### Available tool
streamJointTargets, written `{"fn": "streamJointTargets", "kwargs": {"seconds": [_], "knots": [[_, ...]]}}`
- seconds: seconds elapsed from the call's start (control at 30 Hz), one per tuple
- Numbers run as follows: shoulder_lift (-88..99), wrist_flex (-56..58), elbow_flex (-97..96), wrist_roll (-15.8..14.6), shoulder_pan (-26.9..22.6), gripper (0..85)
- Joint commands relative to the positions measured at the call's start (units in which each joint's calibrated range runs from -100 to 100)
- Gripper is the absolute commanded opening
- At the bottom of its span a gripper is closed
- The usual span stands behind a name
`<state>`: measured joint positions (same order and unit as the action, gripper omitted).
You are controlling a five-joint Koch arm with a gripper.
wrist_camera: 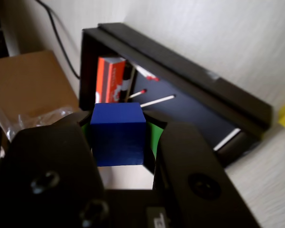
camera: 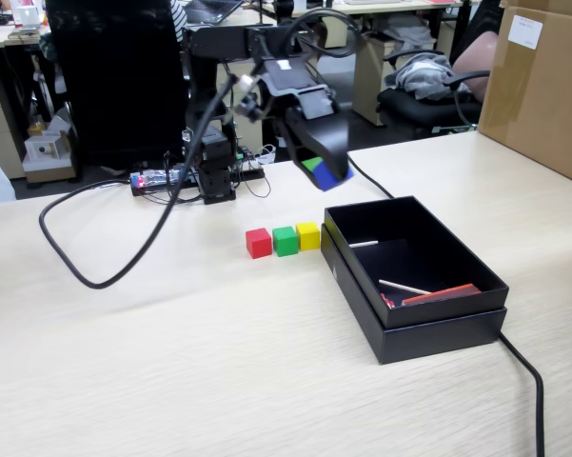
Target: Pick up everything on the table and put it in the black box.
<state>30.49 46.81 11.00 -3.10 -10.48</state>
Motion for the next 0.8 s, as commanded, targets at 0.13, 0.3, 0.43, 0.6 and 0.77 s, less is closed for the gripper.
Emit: {"fn": "streamJointTargets", "kwargs": {"seconds": [0.13,0.3,0.43,0.6,0.77], "knots": [[-21.4,2.8,19.1,-2.4,-3.1,9.3],[-29.4,2.8,19.4,-3.5,-4.0,9.4],[-39.6,2.8,20.3,-4.3,-5.4,10.1],[-44.0,2.8,20.3,-4.6,-5.6,12.9],[-46.5,2.8,20.0,-4.5,-5.4,16.9]]}}
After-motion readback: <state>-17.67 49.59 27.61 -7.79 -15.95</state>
